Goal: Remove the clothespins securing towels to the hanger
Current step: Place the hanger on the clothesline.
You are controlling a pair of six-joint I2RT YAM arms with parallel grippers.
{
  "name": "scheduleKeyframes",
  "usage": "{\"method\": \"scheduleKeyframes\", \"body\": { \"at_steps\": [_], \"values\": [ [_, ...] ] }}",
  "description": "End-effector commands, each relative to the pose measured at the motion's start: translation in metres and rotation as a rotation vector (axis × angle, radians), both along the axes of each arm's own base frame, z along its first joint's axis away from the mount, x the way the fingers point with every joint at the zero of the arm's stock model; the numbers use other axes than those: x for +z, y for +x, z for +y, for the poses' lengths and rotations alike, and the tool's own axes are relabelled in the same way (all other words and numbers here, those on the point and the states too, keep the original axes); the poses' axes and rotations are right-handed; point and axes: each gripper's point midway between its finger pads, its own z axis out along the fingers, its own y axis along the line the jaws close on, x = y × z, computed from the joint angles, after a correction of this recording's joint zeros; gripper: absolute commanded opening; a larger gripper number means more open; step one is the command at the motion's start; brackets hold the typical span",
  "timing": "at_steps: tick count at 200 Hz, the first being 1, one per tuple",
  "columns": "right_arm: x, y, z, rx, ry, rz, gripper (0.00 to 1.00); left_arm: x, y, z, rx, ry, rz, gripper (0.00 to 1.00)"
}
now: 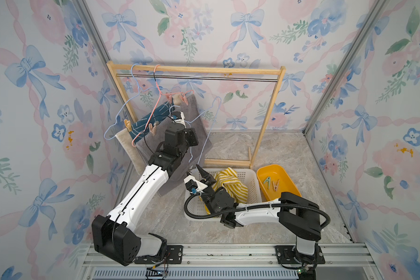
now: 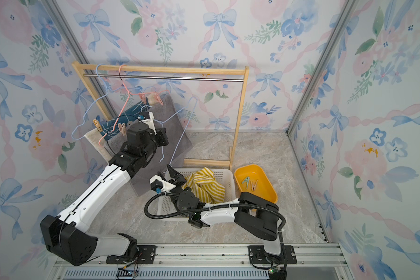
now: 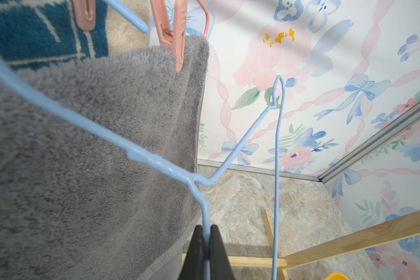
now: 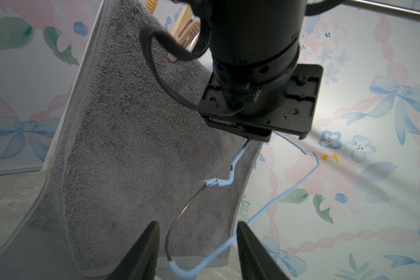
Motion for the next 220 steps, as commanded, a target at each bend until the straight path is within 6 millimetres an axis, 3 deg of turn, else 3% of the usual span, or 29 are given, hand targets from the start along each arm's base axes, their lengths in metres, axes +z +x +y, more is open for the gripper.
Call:
{"method": "scheduleKeyframes", "body": {
  "at_steps": [1,63,119,148,193,220],
  "values": [
    [0.010,0.008,-0.007,-0.042,0.095,-0.006,0.53,0.018,-0.003,-0.003,-0.012,-0.031,-0.030,0.00],
    [0.016,0.025,-0.007,-0.111,0.159,-0.038,0.39,0.015,-0.003,-0.014,-0.049,-0.053,-0.015,0.00],
    [0.017,0.030,-0.008,-0.129,0.181,-0.030,0.07,0.016,0.000,-0.017,-0.062,-0.061,-0.012,0.00],
    [0.021,0.031,-0.018,-0.152,0.195,-0.020,0.00,0.017,-0.001,-0.017,-0.063,-0.066,-0.014,0.00],
    [0.028,0.033,-0.039,-0.190,0.227,0.001,0.00,0.024,-0.003,-0.017,-0.065,-0.070,-0.030,0.00],
    [0.037,0.031,-0.052,-0.203,0.252,0.006,0.00,0.033,-0.007,-0.018,-0.077,-0.079,-0.048,0.32]
  ]
}}
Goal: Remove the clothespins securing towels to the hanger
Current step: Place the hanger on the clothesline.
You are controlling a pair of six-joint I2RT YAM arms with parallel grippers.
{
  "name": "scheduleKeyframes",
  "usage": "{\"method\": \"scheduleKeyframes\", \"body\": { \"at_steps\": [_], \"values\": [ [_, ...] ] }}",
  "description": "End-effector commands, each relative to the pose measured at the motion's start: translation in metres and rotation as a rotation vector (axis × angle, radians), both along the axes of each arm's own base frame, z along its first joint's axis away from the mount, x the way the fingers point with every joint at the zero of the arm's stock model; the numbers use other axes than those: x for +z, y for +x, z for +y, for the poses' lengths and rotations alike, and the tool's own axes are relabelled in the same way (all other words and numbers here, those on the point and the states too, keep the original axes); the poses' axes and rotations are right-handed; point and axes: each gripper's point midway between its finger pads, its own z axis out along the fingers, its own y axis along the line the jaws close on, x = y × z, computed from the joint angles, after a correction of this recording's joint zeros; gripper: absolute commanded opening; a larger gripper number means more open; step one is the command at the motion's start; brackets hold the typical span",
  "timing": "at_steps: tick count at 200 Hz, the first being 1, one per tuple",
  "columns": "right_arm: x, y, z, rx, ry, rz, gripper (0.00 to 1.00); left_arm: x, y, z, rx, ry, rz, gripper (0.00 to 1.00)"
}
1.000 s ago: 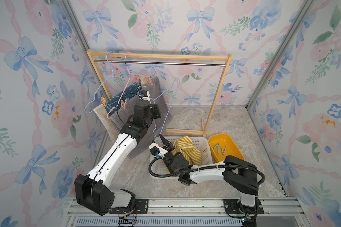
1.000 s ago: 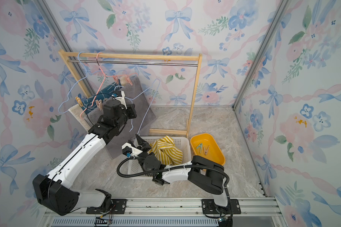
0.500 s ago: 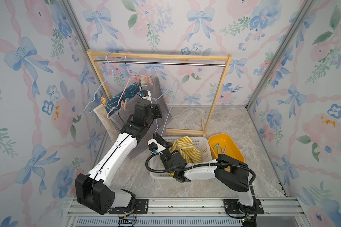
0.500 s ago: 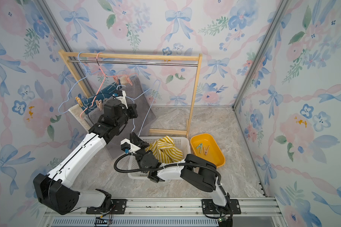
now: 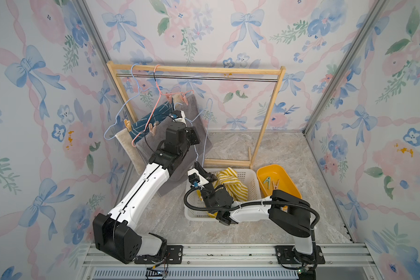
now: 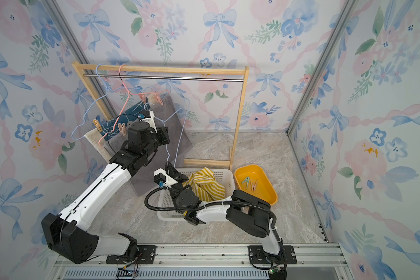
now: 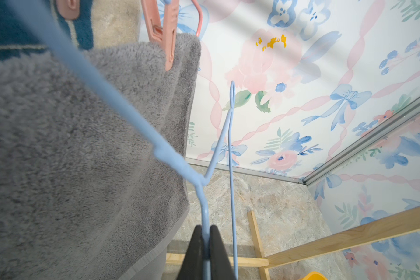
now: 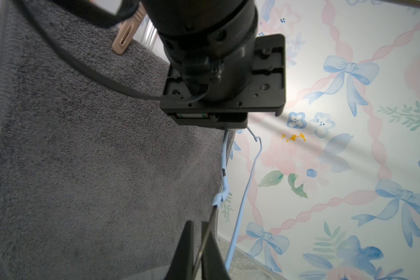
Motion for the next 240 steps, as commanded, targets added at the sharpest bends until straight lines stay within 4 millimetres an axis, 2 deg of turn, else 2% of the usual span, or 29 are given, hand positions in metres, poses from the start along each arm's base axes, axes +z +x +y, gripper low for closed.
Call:
{"method": "scheduleKeyframes", "body": {
  "at_steps": [1,26,55,96,102,105,119,179,205,240],
  "values": [
    [0.023,0.006,-0.030,-0.052,0.109,0.008,0.00,0.027,-0.008,-0.006,-0.047,-0.008,-0.058,0.33],
    [0.038,0.005,-0.050,-0.069,0.181,0.020,0.00,0.037,-0.015,-0.007,-0.064,-0.017,-0.082,0.49],
    [0.057,0.003,-0.074,-0.090,0.268,0.030,0.00,0.053,-0.025,-0.008,-0.092,-0.032,-0.118,0.49],
    [0.072,0.005,-0.113,-0.147,0.368,0.049,0.00,0.092,-0.046,-0.006,-0.129,-0.058,-0.212,0.53],
    [0.069,0.006,-0.118,-0.153,0.375,0.056,0.00,0.097,-0.049,-0.006,-0.135,-0.057,-0.224,0.53],
    [0.077,0.005,-0.125,-0.151,0.403,0.051,0.00,0.099,-0.050,-0.006,-0.137,-0.057,-0.230,0.53],
    [0.082,0.005,-0.137,-0.157,0.430,0.057,0.00,0.108,-0.054,-0.005,-0.146,-0.056,-0.256,0.55],
    [0.087,0.013,-0.177,-0.157,0.470,0.202,0.00,0.120,-0.057,-0.005,-0.154,-0.050,-0.307,0.60],
    [0.096,0.009,-0.185,-0.155,0.450,0.227,0.00,0.127,-0.063,-0.004,-0.164,-0.051,-0.342,0.61],
    [0.104,-0.001,-0.193,-0.133,0.435,0.258,0.00,0.118,-0.063,0.000,-0.146,-0.020,-0.342,0.62]
  ]
}}
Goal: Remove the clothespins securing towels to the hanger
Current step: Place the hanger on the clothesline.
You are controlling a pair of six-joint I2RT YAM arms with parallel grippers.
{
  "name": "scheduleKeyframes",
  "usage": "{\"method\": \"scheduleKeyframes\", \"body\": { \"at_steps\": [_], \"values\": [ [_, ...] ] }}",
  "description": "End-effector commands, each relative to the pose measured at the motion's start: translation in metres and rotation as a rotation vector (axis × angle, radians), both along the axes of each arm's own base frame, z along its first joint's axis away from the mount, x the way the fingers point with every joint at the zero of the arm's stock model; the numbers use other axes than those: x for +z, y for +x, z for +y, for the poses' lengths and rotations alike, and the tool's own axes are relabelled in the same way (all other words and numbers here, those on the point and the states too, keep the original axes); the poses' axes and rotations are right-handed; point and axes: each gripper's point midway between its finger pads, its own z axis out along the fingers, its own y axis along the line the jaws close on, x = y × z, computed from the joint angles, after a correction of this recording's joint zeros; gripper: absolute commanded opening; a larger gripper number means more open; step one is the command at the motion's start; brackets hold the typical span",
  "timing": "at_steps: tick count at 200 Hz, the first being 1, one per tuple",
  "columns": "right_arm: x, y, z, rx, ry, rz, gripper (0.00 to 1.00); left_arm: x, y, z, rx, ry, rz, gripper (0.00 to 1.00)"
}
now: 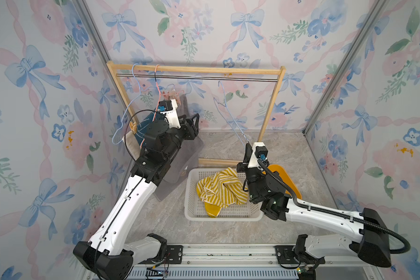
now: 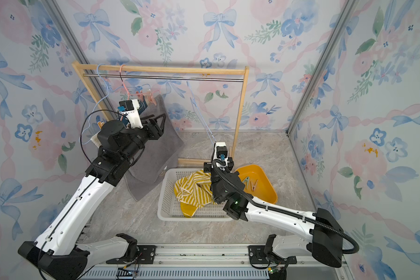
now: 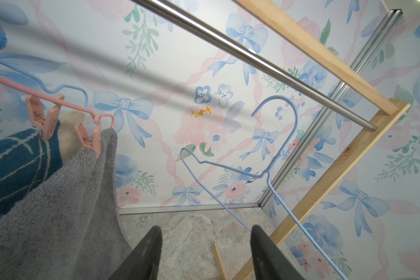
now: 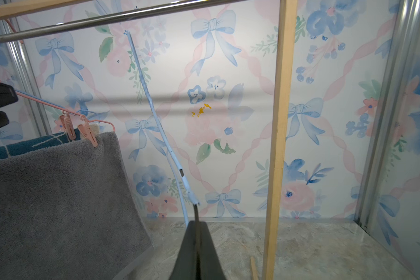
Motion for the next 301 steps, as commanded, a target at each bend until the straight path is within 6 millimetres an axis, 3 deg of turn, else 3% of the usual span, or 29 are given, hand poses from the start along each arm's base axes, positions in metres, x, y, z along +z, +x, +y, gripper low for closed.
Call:
{"method": "scheduleKeyframes", "body": {
  "at_steps": [1,37,75,129,188,249,301],
  "values": [
    [0.005,-0.006,-0.003,0.034,0.008,0.036,0.00,0.004,-0.005,0.002,0.001,0.029,-0.044,0.62],
    [0.010,-0.029,-0.009,0.071,-0.009,0.033,0.00,-0.009,-0.002,0.008,0.042,0.063,-0.031,0.75],
    [0.033,-0.051,-0.022,0.119,0.018,0.024,0.00,-0.024,0.006,0.011,0.072,0.085,-0.006,0.85],
    [0.061,-0.062,-0.042,0.157,0.063,0.010,0.00,-0.044,0.016,0.009,0.082,0.105,0.036,0.86],
    [0.091,-0.063,-0.061,0.175,0.128,-0.022,0.00,-0.049,0.019,0.005,0.071,0.109,0.047,0.87],
    [0.105,-0.038,-0.084,0.102,0.165,-0.014,0.00,-0.056,0.022,0.002,0.059,0.110,0.065,0.87],
    [0.081,0.002,-0.095,0.035,0.193,0.070,0.00,-0.058,0.023,0.001,0.056,0.115,0.069,0.86]
  ]
}}
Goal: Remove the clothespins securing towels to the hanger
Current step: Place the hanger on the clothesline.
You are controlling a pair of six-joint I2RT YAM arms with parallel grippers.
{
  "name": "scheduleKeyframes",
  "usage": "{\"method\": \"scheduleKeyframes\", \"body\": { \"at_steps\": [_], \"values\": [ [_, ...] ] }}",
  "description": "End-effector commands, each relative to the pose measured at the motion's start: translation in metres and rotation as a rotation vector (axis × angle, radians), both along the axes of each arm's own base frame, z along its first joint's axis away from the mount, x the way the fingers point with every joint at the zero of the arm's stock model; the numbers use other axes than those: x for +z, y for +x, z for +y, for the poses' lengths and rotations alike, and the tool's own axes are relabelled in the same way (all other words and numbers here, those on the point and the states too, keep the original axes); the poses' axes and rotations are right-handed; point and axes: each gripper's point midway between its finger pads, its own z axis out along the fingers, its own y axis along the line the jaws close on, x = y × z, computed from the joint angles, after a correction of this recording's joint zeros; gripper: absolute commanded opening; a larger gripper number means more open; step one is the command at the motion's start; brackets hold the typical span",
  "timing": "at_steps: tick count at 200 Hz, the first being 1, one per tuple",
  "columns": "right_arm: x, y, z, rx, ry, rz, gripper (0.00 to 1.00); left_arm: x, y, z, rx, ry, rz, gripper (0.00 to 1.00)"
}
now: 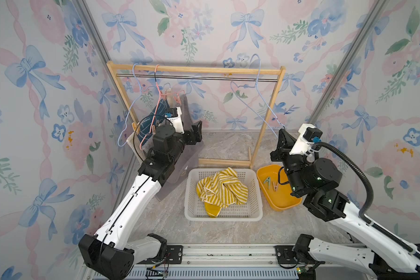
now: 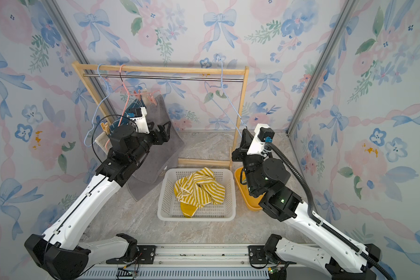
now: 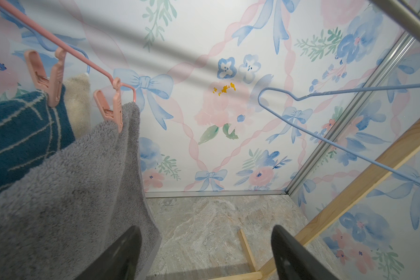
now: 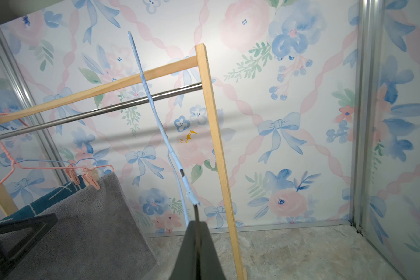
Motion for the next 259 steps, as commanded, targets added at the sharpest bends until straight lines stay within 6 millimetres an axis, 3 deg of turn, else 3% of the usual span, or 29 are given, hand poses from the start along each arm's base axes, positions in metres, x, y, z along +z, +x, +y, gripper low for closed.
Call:
{"method": "scheduleKeyframes", "body": {
  "at_steps": [1,64,136,141,156,182,206,214,259],
  "values": [
    [-0.009,0.011,0.002,0.021,0.042,0.044,0.00,-0.007,0.002,-0.004,-0.016,0.016,0.005,0.87],
    [-0.050,0.026,0.007,0.010,0.019,0.130,0.00,-0.009,0.002,-0.006,-0.022,0.018,0.007,0.86],
    [-0.084,0.035,0.040,0.105,-0.037,0.217,0.00,-0.009,0.002,-0.005,-0.021,0.023,0.007,0.87],
    [-0.085,0.035,0.042,0.116,-0.045,0.219,0.08,-0.009,0.002,-0.005,-0.021,0.023,0.007,0.87],
    [-0.086,0.034,0.045,0.132,-0.060,0.224,0.46,-0.009,0.002,-0.006,-0.024,0.024,0.006,0.87],
    [-0.084,0.024,0.042,0.154,-0.080,0.210,0.78,-0.006,-0.001,-0.003,-0.019,0.026,-0.004,0.87],
    [-0.078,0.011,0.033,0.170,-0.103,0.206,0.91,-0.006,-0.002,-0.003,-0.017,0.030,-0.005,0.87],
    [-0.076,0.005,0.030,0.186,-0.108,0.202,1.00,-0.006,-0.001,-0.003,-0.018,0.032,-0.004,0.87],
    [-0.070,-0.028,-0.010,0.195,-0.123,0.197,0.97,-0.015,0.003,-0.005,-0.019,0.040,0.015,0.87]
  ]
}}
